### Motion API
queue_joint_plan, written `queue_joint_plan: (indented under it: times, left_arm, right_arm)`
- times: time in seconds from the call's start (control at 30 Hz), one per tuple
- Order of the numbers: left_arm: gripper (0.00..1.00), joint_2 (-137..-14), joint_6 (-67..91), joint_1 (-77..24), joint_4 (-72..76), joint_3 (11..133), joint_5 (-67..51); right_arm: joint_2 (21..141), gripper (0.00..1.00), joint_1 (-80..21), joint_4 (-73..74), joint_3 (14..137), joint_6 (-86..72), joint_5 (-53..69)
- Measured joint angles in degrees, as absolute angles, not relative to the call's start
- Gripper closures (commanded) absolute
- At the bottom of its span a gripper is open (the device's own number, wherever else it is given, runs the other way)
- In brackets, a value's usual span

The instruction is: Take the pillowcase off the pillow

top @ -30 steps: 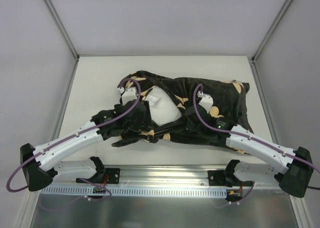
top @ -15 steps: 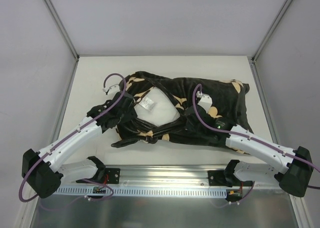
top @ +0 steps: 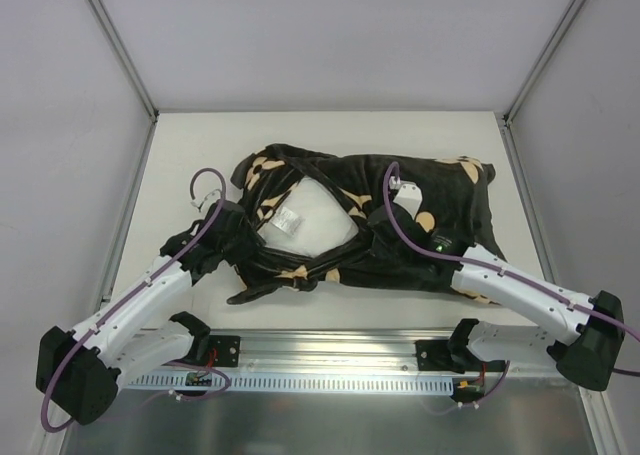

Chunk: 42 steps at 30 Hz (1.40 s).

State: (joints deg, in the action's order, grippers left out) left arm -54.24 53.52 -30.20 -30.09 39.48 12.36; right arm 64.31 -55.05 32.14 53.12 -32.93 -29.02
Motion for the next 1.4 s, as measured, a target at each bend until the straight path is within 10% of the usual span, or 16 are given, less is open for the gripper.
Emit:
queue_joint_plan:
  times: [0.07, 0.17, 0.6, 1.4]
  left_arm:
    - [0.75, -54.0, 54.0, -29.2, -27.7, 37.8, 10.3]
    - [1.00, -53.5, 54.1, -28.8, -24.8, 36.3, 7.7]
    - [1.00, -52.0, 52.9, -26.5, -19.3, 33.2, 2.5]
    - [1.00, -48.9, 51.6, -21.6, -16.0, 29.1, -2.8]
  right_arm:
    - [64.3, 0.44, -55.5, 33.6, 55.2, -31.0, -29.1]
    - [64.5, 0.18, -58.5, 35.0, 60.0, -27.6, -30.5]
    - [95.4, 0.19, -74.1, 37.4, 92.9, -15.1, -33.9]
    - [118.0, 0.01, -69.4, 48.4, 106.0, -20.9, -33.4]
